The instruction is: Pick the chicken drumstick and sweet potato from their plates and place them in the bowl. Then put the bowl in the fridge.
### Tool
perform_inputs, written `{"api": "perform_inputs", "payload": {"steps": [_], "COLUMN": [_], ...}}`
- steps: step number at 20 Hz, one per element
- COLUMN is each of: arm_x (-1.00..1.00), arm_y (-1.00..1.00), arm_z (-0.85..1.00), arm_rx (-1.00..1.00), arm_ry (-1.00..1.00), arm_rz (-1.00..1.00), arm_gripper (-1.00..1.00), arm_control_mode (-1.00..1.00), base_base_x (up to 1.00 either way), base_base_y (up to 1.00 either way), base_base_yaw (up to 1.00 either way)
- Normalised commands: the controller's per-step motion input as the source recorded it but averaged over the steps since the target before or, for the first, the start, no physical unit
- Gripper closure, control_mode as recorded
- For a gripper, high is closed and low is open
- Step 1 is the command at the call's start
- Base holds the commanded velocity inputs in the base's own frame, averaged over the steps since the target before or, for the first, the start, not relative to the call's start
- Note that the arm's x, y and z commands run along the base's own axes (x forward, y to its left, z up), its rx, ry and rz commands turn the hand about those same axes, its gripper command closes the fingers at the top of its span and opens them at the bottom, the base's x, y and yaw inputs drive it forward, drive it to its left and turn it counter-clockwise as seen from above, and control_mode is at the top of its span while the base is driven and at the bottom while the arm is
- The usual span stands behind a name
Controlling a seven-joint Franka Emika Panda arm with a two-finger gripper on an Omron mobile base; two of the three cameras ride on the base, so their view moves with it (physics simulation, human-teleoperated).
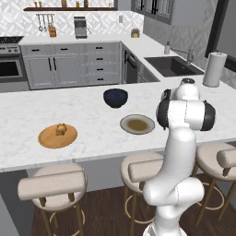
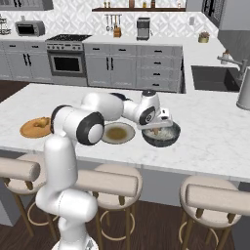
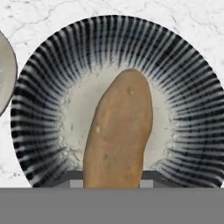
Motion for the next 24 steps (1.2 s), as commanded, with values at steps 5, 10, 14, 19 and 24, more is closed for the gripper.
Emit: {"api": "perform_inputs", "payload": {"steps": [5, 10, 14, 19, 24], "arm_x": [0.29, 0.14, -0.27, -0.59, -0.72], "arm_y": [-0.12, -0.18, -0.14, 0.00, 0.13], "arm_z": [-0.21, -0.17, 0.00, 0.36, 0.53], "arm_rx": [0.00, 0.00, 0.05, 0.09, 0.07], "arm_ry": [0.06, 0.00, 0.00, -0.04, -0.01], "arm_rz": [0.00, 0.00, 0.00, -0.19, -0.29], "arm_gripper": [-1.00, -1.00, -1.00, -1.00, -1.00], "arm_control_mode": [-1.00, -1.00, -1.00, -1.00, -1.00], "base_base_x": [0.00, 0.00, 0.00, 0.00, 0.00], "base_base_y": [0.00, 0.00, 0.00, 0.00, 0.00], "base_base_yaw": [0.00, 0.00, 0.00, 0.00, 0.00]}}
